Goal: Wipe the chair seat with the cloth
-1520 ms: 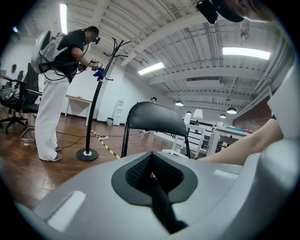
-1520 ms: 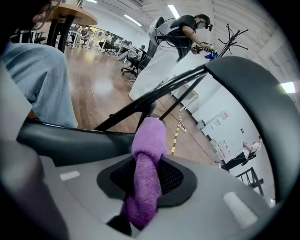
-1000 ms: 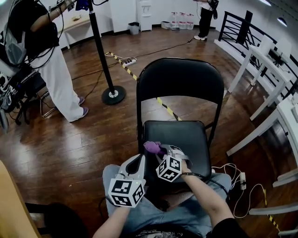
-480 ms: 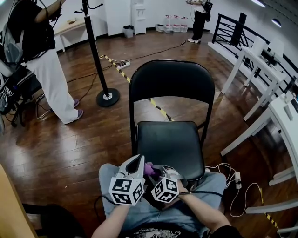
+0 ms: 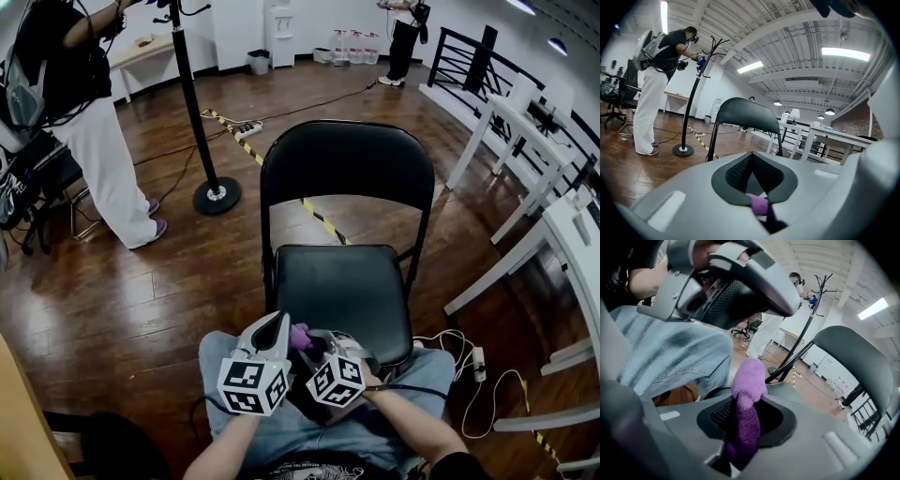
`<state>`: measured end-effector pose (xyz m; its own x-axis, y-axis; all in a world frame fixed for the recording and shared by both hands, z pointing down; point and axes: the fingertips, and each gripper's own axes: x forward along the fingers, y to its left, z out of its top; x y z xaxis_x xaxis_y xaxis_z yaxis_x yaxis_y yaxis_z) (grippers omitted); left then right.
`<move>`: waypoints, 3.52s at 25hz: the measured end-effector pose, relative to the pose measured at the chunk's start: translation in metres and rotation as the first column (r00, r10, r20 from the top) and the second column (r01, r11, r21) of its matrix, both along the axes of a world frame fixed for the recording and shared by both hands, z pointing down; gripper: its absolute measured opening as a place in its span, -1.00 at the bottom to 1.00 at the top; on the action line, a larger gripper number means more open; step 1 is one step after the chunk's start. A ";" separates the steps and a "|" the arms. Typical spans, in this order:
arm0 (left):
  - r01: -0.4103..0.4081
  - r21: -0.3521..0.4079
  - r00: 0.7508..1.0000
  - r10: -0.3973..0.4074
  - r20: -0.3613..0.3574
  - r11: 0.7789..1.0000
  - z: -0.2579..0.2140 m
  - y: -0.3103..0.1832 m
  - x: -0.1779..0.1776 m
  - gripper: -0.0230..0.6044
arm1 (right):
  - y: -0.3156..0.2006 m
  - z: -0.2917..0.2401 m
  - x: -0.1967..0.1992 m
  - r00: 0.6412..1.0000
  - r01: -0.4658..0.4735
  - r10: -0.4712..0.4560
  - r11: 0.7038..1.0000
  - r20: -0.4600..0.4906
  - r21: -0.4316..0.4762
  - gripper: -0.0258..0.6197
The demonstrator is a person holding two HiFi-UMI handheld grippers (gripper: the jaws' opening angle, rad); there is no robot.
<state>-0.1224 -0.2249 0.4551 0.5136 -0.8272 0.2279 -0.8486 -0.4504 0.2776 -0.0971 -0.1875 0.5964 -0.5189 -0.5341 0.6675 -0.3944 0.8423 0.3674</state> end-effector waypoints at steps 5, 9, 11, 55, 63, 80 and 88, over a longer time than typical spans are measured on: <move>-0.013 0.014 1.000 0.013 -0.010 1.000 -0.006 -0.003 0.005 -0.91 | -0.058 -0.048 0.020 0.999 -0.052 0.051 0.991 0.012 0.120 -0.62; -0.037 0.016 0.999 0.037 -0.004 0.999 -0.007 -0.007 0.010 -0.92 | -0.112 -0.081 0.039 0.994 -0.109 0.108 0.976 0.014 0.188 -0.62; -0.045 0.020 0.999 0.045 0.004 0.999 -0.008 -0.010 0.012 -0.92 | -0.136 -0.089 0.048 0.992 -0.120 0.124 0.968 -0.004 0.220 -0.62; -0.014 -0.025 1.000 0.014 0.009 1.000 0.008 0.005 0.054 -0.91 | -0.112 0.033 0.109 0.974 -0.077 0.089 0.995 -0.207 0.066 -0.62; 0.027 -0.015 1.000 -0.027 0.002 1.000 0.006 0.026 0.059 -0.92 | -0.038 0.031 0.102 0.987 -0.032 0.035 0.999 -0.159 0.022 -0.62; 0.069 -0.015 0.998 -0.069 -0.012 0.998 0.011 0.054 0.080 -0.92 | 0.049 0.027 0.088 0.992 0.080 -0.080 0.997 -0.096 -0.003 -0.62; 0.059 -0.004 0.998 -0.059 -0.003 0.998 0.005 0.046 0.085 -0.92 | -0.015 -0.013 0.114 0.996 0.032 -0.024 0.995 -0.086 0.096 -0.62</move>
<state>-0.0376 -0.1794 0.4600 0.4643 -0.8554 0.2296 -0.8730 -0.3983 0.2815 0.0169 -0.2023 0.5835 -0.4787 -0.5848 0.6549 -0.3352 0.8112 0.4793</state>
